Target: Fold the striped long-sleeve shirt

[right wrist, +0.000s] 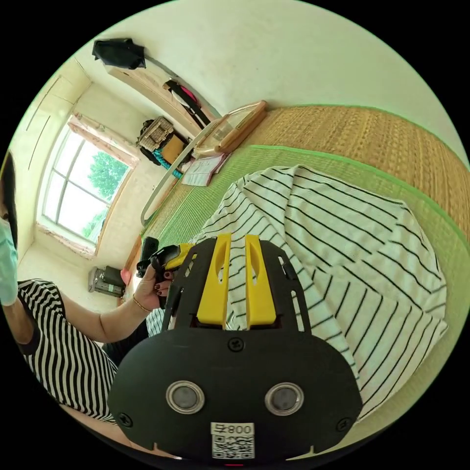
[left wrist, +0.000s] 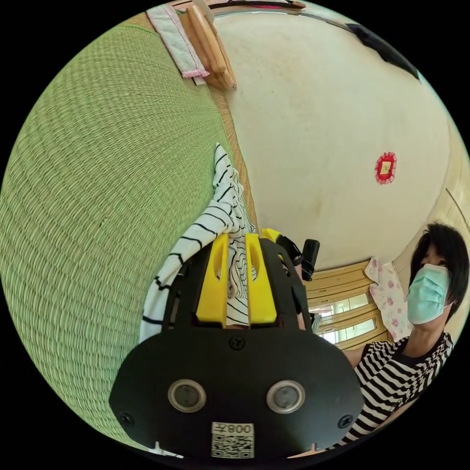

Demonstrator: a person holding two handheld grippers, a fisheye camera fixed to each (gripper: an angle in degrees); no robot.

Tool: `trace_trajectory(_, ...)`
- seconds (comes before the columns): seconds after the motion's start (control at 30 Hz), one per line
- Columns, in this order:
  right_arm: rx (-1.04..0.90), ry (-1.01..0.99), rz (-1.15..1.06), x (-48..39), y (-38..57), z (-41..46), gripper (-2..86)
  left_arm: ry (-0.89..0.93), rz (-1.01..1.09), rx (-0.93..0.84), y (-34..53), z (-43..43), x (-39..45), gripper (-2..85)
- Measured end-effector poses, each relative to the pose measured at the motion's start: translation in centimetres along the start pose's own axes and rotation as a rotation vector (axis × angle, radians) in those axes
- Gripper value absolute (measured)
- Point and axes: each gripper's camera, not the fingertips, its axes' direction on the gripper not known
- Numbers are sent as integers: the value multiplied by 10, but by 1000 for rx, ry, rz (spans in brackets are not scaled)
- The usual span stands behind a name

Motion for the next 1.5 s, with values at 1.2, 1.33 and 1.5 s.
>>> trace_trajectory(1.2, -149, 123, -102, -89, -248, 95, 2, 184, 45, 49, 90, -136, -159, 4)
trace_trajectory(1.33, -128, 83, -41, -72, -255, 88, 1, 169, 38, 81, 96, -147, -167, 4)
trace_trajectory(1.5, -147, 73, -6, -64, -261, 104, 1, 153, 28, 118, 103, -159, -177, 4)
